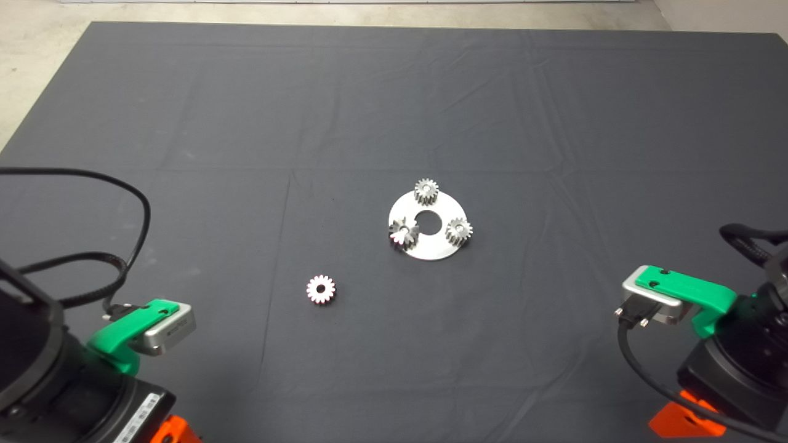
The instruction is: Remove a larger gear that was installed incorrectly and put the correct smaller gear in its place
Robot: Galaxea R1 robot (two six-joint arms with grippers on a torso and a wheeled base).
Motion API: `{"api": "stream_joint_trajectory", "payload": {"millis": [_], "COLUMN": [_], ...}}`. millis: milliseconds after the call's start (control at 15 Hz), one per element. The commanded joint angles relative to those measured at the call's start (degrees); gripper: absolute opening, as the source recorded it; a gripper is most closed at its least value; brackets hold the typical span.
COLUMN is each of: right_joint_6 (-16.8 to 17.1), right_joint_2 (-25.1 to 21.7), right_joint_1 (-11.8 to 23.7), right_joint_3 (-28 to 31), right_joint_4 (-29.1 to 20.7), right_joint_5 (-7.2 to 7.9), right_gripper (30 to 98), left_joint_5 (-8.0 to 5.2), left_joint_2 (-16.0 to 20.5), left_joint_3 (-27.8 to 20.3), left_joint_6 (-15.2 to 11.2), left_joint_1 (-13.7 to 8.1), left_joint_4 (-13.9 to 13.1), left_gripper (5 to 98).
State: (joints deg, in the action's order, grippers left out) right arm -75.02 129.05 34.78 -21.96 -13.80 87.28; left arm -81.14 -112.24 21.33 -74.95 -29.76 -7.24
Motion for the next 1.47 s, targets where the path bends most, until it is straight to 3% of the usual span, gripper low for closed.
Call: {"api": "stream_joint_trajectory", "payload": {"millis": [0, 67, 200, 267, 467, 867, 1000, 1067, 1400], "right_joint_6": [-0.21, -0.21, -0.21, -0.21, -0.21, -0.21, -0.21, -0.21, -0.21], "right_joint_2": [0.11, 0.11, 0.20, 0.24, 0.15, 0.20, 0.39, 0.87, 2.48], "right_joint_1": [0.91, 0.91, 0.91, 0.91, 0.91, 0.91, 0.82, 0.82, 0.82], "right_joint_3": [0.17, 0.17, 0.17, 0.17, 0.17, 0.17, 0.17, 0.17, 0.16], "right_joint_4": [-1.41, -1.41, -1.41, -1.41, -1.41, -1.41, -1.41, -1.33, -1.32], "right_joint_5": [0.08, -0.01, -0.01, -0.01, -0.01, -0.10, -0.19, -0.20, 0.08], "right_gripper": [96.9, 96.9, 96.9, 96.9, 96.9, 96.9, 96.9, 96.9, 96.9], "left_joint_5": [0.02, 0.10, 2.32, 2.65, 2.48, 3.00, 5.77, 6.26, 6.26], "left_joint_2": [-0.31, -0.40, -1.44, -3.01, -12.08, -24.02, -28.37, -31.41, -40.46], "left_joint_3": [0.69, 2.15, 4.61, 7.82, 14.12, 26.26, 30.51, 33.06, 42.89], "left_joint_6": [0.06, 0.24, 0.24, 0.33, 0.50, 1.62, 1.86, 2.76, 4.02], "left_joint_1": [-0.39, -0.66, -0.66, -0.66, -0.39, -0.39, -0.30, -0.30, -0.30], "left_joint_4": [0.28, 1.86, 5.33, 6.24, 11.46, 13.66, 15.15, 16.62, 16.82], "left_gripper": [97.7, 97.7, 97.7, 97.7, 97.7, 97.7, 97.7, 97.7, 97.7]}}
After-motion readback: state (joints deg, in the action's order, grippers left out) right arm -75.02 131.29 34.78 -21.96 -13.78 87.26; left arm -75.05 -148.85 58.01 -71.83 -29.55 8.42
